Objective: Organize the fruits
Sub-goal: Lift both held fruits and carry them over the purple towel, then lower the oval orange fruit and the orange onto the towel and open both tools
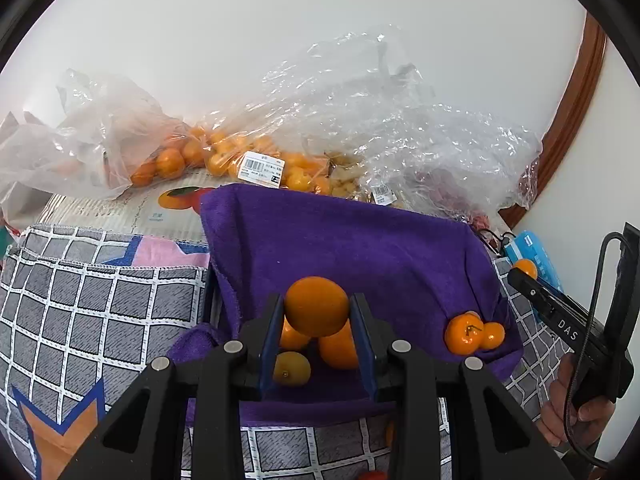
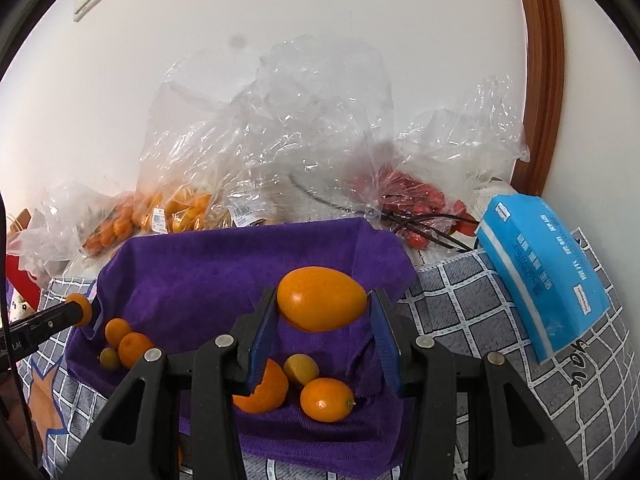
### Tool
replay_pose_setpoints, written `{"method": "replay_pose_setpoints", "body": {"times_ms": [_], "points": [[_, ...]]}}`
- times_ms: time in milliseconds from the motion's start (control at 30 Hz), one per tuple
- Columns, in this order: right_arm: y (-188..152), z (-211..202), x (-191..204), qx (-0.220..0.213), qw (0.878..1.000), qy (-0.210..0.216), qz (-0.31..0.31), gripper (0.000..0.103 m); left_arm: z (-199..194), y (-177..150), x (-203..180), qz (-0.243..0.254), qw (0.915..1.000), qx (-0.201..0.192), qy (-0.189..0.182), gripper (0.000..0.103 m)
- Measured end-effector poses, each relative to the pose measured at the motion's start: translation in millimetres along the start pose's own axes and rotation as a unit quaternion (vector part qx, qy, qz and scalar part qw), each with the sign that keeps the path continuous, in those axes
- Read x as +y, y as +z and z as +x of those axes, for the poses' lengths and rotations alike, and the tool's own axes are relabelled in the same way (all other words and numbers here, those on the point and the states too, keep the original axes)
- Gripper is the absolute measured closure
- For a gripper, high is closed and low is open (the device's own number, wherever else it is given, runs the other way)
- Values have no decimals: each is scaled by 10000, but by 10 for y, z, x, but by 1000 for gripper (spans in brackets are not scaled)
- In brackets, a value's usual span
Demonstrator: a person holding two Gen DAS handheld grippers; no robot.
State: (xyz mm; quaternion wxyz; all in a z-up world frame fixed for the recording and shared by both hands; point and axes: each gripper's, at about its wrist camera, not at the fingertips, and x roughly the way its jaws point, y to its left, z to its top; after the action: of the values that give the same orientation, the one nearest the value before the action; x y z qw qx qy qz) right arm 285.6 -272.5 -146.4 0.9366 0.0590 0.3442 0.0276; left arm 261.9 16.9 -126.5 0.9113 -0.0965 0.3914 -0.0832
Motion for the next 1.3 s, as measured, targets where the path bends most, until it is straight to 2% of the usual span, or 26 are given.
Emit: {"method": "replay_pose_setpoints", "body": {"times_ms": [633,1300], "points": [[-132,301,71,379,9989,255,-101,57,165,61,-141,175,9997,148,75,71],[-200,586,85,631,9975,308,23,57,402,145,-200,47,9991,408,103,71]]}}
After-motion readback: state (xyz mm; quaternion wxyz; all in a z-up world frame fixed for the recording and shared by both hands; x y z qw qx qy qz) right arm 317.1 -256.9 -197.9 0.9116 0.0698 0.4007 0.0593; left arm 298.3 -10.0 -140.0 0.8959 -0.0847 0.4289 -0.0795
